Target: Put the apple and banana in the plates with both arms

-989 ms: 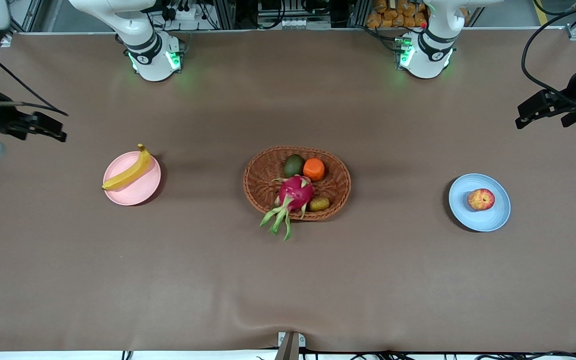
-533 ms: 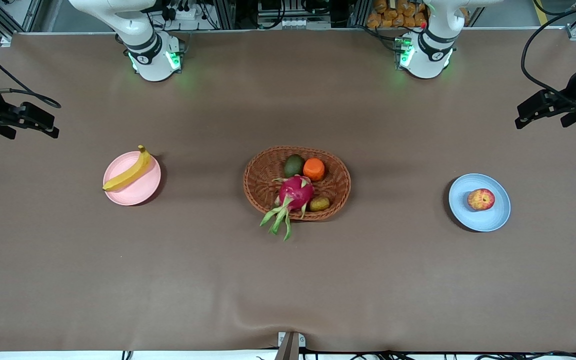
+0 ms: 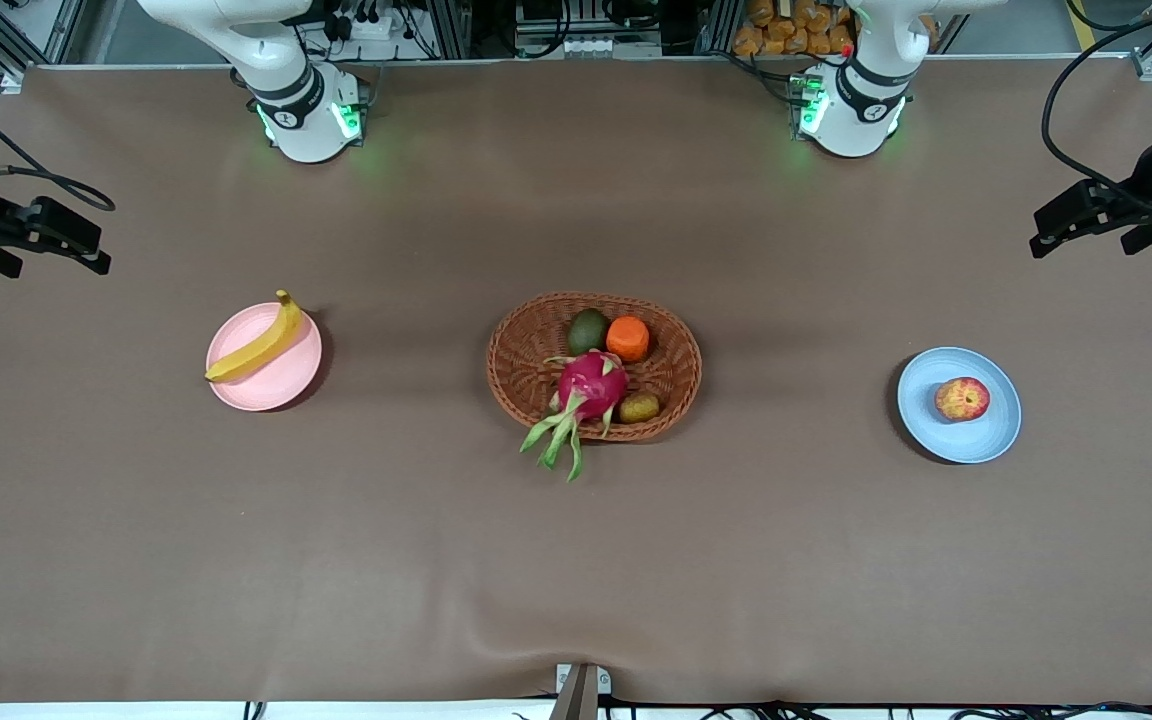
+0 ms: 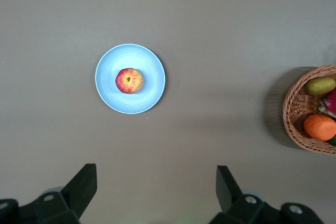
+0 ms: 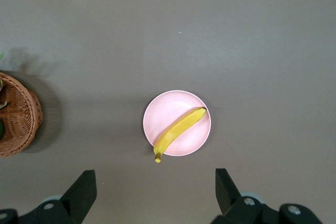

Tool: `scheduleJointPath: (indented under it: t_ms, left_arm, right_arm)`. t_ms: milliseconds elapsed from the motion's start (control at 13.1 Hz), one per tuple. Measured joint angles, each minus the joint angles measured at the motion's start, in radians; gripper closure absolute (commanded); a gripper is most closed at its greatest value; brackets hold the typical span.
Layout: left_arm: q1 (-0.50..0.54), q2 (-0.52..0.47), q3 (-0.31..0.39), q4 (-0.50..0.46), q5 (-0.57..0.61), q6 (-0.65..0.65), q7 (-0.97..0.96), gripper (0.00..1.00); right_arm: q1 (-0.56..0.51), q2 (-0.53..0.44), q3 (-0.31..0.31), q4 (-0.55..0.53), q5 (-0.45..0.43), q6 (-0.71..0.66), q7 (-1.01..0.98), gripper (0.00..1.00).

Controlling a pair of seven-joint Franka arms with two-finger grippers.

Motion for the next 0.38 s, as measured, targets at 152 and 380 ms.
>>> scheduleJointPath:
  t_ms: [152, 380]
  left_arm:
    - [0.0, 0.004, 0.0, 0.0, 0.0, 0.0, 0.0, 0.0]
    - [0.0, 0.012, 0.0, 0.0, 0.0, 0.0, 0.0, 0.0]
  right_arm:
    - [-0.001, -0.001, 0.0, 0.002, -0.001, -0.025, 0.0, 0.0]
    - [-0.002, -0.001, -0.002, 0.003, -0.008, -0.033, 0.0, 0.0]
